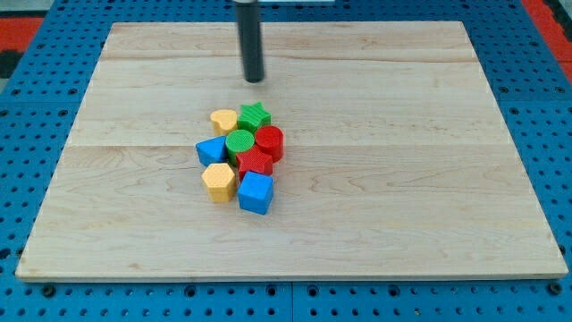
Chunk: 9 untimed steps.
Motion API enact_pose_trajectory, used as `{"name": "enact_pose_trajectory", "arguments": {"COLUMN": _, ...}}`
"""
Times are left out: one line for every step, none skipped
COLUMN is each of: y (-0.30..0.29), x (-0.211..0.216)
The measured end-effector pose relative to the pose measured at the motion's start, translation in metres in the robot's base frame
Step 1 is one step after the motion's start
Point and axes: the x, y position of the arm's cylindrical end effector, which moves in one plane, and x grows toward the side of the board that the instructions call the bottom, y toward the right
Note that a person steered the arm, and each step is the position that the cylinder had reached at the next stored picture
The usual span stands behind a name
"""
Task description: Move the yellow heart and green star to the center left side
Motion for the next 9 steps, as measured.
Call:
{"name": "enact_pose_trajectory", "arguments": {"y": 0.041, "x": 0.038}}
{"name": "enact_pose_trajectory", "arguments": {"y": 0.036, "x": 0.072}}
{"name": "enact_pose_trajectory", "arguments": {"y": 0.0, "x": 0.081}}
{"name": "enact_pose_trajectory", "arguments": {"y": -0.041, "x": 0.082}}
{"name": "enact_pose_trajectory", "arguments": {"y": -0.091, "x": 0.077}}
{"name": "enact_pose_trajectory", "arguments": {"y": -0.105, "x": 0.082}}
{"name": "enact_pose_trajectory", "arguments": {"y": -0.092, "x": 0.112}}
{"name": "enact_pose_trajectory", "arguments": {"y": -0.107, "x": 0.117}}
{"name": "enact_pose_trajectory", "arguments": {"y": -0.139, "x": 0.091}}
